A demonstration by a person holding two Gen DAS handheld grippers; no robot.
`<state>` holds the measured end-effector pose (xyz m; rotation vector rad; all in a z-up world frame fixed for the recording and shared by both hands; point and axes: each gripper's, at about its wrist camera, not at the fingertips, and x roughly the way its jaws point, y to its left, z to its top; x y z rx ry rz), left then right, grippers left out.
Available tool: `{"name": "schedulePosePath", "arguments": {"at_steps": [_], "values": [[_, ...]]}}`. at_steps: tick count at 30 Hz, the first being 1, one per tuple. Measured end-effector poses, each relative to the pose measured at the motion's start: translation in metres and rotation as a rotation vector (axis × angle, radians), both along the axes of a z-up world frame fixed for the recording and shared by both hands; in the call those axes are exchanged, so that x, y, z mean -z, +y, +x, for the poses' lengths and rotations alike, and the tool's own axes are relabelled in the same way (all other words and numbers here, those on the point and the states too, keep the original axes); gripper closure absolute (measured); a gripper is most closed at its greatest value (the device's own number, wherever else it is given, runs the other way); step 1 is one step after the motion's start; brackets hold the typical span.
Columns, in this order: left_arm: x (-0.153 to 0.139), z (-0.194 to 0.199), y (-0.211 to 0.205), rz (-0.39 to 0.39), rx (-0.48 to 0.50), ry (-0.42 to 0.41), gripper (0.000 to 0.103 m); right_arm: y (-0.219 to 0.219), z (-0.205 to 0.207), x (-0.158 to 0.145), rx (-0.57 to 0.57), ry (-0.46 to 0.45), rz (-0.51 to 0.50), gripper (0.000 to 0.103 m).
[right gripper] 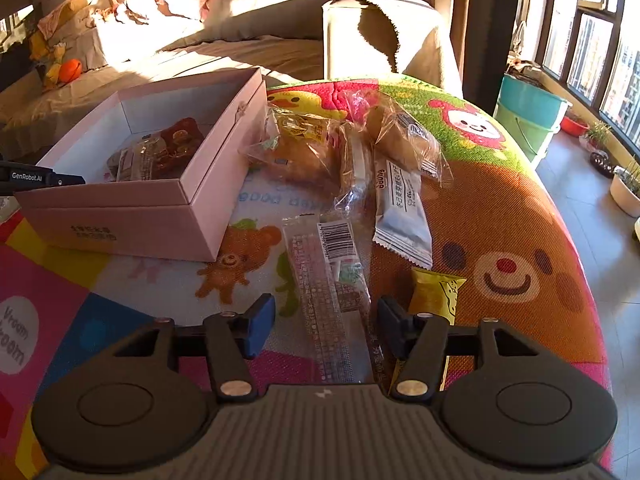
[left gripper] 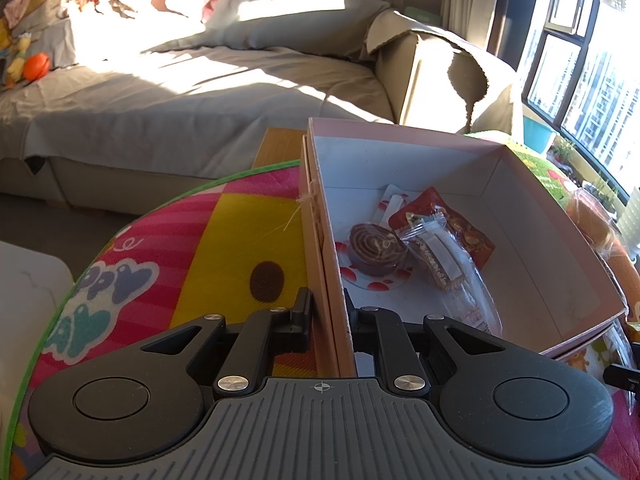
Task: Organize objects
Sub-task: 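Carry the clear packet into the pink box and open the right tool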
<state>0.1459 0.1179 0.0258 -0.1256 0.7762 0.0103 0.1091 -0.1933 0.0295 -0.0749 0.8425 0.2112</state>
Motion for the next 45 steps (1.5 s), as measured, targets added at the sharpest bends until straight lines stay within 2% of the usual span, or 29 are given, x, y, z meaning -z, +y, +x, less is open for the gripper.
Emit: {"name": "schedulePosePath", "arguments": {"at_steps": [1,2,4,8,11,14,18,23,27,33,36,39,45], "values": [[0.000,0.000,0.000,0.000,0.000,0.000,0.088,0.000,-0.003,-0.001,-0.008,0.007,0.010,0.062],[0.000,0.000,0.000,0.000,-0.001,0.000,0.088,0.000,-0.006,-0.002,-0.014,0.012,0.012,0.065],[0.000,-0.001,0.000,0.000,0.000,0.000,0.088,0.004,-0.016,-0.005,-0.035,0.027,0.020,0.068],[-0.001,0.000,0.001,-0.001,0.002,0.000,0.088,0.015,-0.043,-0.019,-0.113,0.015,0.018,0.068],[-0.001,0.000,0.000,0.004,0.003,-0.001,0.088,0.025,-0.058,-0.046,-0.163,-0.050,0.028,0.068],[-0.001,0.000,0.000,0.006,0.003,-0.005,0.088,0.031,-0.062,-0.084,-0.180,-0.146,0.081,0.068],[-0.001,0.000,0.000,0.006,0.003,-0.004,0.088,0.037,-0.054,-0.131,-0.190,-0.267,0.181,0.068],[-0.001,0.000,0.000,0.005,0.002,-0.004,0.088,0.060,-0.033,-0.164,-0.212,-0.346,0.265,0.068],[-0.001,0.000,-0.001,0.004,0.003,-0.003,0.088,0.085,-0.012,-0.165,-0.243,-0.345,0.274,0.068],[-0.001,-0.001,-0.001,0.002,0.008,-0.002,0.088,0.107,0.018,-0.140,-0.220,-0.288,0.253,0.067],[-0.001,0.000,-0.001,0.001,0.009,-0.002,0.088,0.105,0.023,-0.133,-0.203,-0.269,0.268,0.062],[-0.001,0.000,0.000,0.002,0.008,-0.003,0.088,0.099,0.020,-0.132,-0.194,-0.284,0.258,0.060],[-0.001,0.001,-0.001,0.000,0.004,-0.002,0.088,0.073,0.010,-0.127,-0.144,-0.309,0.215,0.048]]}}
